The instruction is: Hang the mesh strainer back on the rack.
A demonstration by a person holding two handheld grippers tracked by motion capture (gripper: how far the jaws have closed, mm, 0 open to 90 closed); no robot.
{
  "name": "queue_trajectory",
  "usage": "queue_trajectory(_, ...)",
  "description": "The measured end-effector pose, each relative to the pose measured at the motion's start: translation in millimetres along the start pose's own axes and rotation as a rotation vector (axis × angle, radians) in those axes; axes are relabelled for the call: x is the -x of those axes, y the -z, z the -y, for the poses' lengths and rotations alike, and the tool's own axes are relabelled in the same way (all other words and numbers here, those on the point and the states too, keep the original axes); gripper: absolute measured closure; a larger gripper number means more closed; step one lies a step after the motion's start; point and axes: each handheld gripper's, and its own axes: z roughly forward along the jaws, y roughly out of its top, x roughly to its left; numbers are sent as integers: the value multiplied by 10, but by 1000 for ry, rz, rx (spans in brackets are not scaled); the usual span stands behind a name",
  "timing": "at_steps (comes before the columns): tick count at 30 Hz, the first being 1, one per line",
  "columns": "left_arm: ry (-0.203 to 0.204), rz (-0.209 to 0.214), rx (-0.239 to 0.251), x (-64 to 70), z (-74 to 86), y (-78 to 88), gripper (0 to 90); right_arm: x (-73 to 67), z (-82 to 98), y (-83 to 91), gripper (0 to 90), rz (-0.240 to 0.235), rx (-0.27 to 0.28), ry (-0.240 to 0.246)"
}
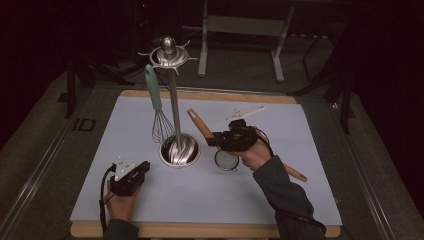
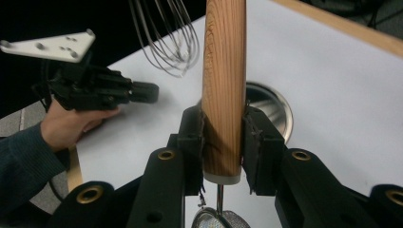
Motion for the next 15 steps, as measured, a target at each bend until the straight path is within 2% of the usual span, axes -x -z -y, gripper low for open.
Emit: queue_trajectory(15,1,1,1,0,0,2,839,-212,-314,213,715,-64,160,127)
